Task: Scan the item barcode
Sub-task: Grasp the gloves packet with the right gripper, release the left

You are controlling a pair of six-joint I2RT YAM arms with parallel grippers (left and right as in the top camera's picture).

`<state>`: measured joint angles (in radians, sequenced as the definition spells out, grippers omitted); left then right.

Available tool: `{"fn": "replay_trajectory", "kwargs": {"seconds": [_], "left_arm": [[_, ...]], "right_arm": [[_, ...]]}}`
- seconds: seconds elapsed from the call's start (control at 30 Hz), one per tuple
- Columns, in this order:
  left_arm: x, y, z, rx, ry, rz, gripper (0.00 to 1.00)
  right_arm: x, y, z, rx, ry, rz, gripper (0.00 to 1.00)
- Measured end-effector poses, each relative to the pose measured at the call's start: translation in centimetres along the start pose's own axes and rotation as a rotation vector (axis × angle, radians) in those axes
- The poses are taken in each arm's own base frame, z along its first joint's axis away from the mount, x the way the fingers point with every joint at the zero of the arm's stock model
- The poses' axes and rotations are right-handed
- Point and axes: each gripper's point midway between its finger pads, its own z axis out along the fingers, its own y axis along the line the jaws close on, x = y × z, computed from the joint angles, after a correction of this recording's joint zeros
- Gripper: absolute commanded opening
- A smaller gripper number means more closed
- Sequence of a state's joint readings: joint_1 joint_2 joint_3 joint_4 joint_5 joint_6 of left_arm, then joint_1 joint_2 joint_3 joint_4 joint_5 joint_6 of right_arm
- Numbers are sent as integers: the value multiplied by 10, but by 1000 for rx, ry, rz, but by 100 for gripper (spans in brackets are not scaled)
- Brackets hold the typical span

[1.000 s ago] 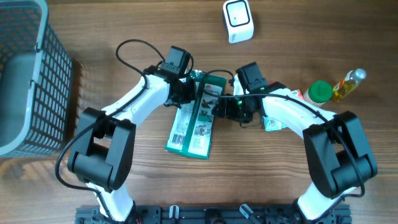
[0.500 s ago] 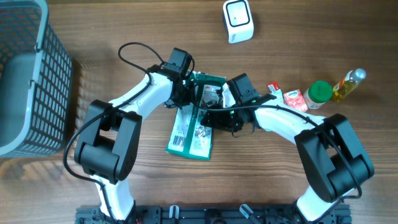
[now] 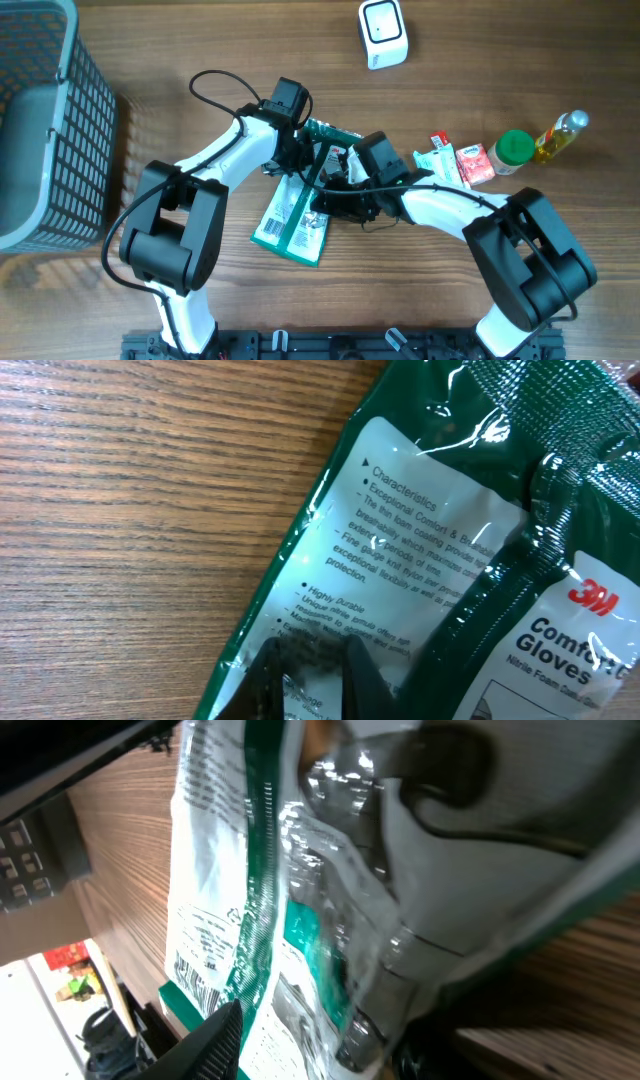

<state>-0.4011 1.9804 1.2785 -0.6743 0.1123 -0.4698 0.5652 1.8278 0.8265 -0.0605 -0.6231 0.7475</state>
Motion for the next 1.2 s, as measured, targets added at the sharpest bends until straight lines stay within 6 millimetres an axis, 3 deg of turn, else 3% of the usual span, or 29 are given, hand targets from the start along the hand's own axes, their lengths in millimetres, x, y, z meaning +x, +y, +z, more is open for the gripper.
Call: {"fn": "replay_trajectory", "kwargs": {"seconds": [0.2, 0.3, 0.4, 0.5, 0.63, 0.73, 0.83, 0.87, 1.03, 1.2], "left_arm": [[3, 3, 0, -14, 13, -2, 4], [7, 5, -1, -22, 30, -4, 6], [7, -1, -6, 13, 31, -8, 9], [-4, -19, -27, 93, -18, 3, 9], [6, -17, -32, 91, 25, -2, 7], [8, -17, -29, 96, 23, -2, 6], [13, -12, -11, 82, 48, -7, 6], [16, -9, -1, 70, 68, -10, 6], [15, -9, -1, 76, 72, -12, 7], [15, -10, -1, 80, 73, -12, 8]], "right_arm": [[-34, -11, -7, 48, -151, -26, 37], [-57, -24, -23, 46, -215, -29, 53], [-65, -29, -35, -2, -214, -66, 58], [-57, -28, -36, -27, -169, -93, 61], [-37, -33, -40, -75, -61, -34, 62], [-22, -44, -50, -91, 17, 35, 65], [-11, -43, -51, -98, 61, 48, 65], [-10, -43, -50, -98, 67, 47, 65], [-3, -28, -38, -107, 79, -29, 64], [-2, -20, -27, -95, 63, -83, 52]]}}
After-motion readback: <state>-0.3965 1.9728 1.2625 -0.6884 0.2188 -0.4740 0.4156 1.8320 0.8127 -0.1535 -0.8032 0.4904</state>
